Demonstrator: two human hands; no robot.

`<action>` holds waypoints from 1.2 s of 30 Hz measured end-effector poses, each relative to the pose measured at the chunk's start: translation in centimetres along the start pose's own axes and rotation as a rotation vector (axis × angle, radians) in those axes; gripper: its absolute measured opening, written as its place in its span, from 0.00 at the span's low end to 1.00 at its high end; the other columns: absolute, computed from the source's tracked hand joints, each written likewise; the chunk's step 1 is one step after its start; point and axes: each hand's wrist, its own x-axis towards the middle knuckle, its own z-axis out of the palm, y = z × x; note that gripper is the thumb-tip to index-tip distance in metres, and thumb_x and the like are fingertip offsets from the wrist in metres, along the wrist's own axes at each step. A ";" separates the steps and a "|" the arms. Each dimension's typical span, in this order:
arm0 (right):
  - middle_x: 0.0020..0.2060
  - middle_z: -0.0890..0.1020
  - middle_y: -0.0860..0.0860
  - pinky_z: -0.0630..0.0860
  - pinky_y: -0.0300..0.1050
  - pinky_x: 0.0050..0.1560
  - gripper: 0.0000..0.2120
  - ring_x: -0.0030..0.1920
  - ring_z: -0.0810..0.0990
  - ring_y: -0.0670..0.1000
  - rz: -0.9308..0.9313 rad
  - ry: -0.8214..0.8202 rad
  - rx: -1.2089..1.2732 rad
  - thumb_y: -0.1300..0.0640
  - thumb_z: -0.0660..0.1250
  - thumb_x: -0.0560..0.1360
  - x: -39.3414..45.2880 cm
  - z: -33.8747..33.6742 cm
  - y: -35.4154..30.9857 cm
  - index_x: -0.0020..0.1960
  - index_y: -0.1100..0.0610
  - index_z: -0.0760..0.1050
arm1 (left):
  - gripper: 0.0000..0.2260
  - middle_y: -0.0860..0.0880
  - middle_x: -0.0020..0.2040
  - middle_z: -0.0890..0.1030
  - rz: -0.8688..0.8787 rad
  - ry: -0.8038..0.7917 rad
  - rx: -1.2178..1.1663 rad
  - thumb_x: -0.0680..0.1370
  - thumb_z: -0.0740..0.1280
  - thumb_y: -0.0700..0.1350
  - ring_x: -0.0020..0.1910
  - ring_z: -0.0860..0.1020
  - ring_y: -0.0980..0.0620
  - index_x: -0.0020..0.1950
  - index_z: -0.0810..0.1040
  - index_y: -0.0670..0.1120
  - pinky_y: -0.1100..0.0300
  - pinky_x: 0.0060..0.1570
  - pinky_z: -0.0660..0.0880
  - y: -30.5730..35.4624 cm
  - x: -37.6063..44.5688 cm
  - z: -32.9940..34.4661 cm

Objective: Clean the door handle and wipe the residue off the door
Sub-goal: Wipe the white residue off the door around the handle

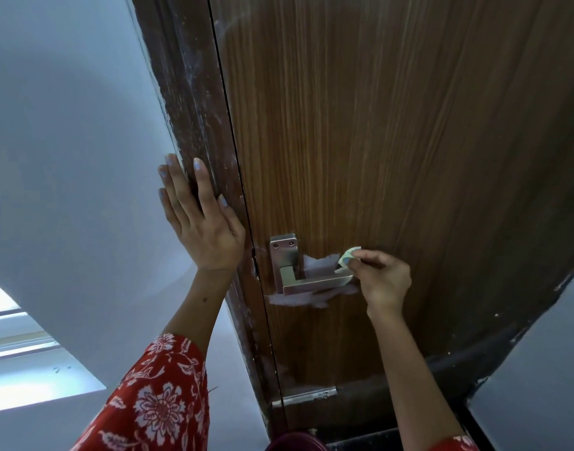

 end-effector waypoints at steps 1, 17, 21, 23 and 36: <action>0.41 0.83 0.47 0.78 0.40 0.45 0.12 0.44 0.82 0.44 -0.005 0.019 0.014 0.66 0.73 0.67 -0.2 0.3 -0.3 0.42 0.51 0.80 | 0.21 0.32 0.70 0.67 -0.001 0.003 0.000 0.80 0.56 0.40 0.73 0.61 0.36 0.73 0.60 0.41 0.48 0.75 0.55 0.0 0.0 0.0; 0.48 0.79 0.49 0.68 0.24 0.38 0.05 0.46 0.77 0.44 -0.340 0.000 -0.328 0.61 0.71 0.70 -4.1 3.9 -2.5 0.46 0.57 0.81 | 0.20 0.32 0.71 0.66 -0.004 -0.022 -0.012 0.80 0.54 0.42 0.73 0.60 0.37 0.73 0.60 0.41 0.47 0.74 0.55 -0.1 0.0 0.0; 0.49 0.80 0.51 0.73 0.33 0.45 0.06 0.47 0.80 0.48 -0.406 0.081 -0.391 0.63 0.72 0.70 -4.3 3.7 -3.2 0.47 0.57 0.81 | 0.21 0.32 0.71 0.66 -0.007 -0.029 -0.009 0.80 0.55 0.42 0.73 0.61 0.36 0.73 0.60 0.41 0.46 0.74 0.57 -0.1 -0.1 0.0; 0.50 0.79 0.51 0.75 0.49 0.54 0.08 0.49 0.79 0.49 -0.512 0.030 -0.488 0.64 0.71 0.70 -4.9 4.0 -3.5 0.48 0.57 0.81 | 0.21 0.32 0.71 0.66 -0.005 -0.033 -0.015 0.80 0.55 0.42 0.73 0.61 0.36 0.73 0.60 0.41 0.46 0.74 0.57 -0.2 -0.1 0.0; 0.51 0.76 0.49 0.66 0.51 0.61 0.04 0.53 0.74 0.49 -0.596 -0.161 -0.829 0.57 0.66 0.74 -5.2 4.3 -4.1 0.47 0.53 0.79 | 0.21 0.32 0.71 0.66 -0.008 -0.036 -0.004 0.81 0.54 0.43 0.74 0.59 0.37 0.73 0.60 0.42 0.48 0.75 0.55 -0.4 -0.2 0.2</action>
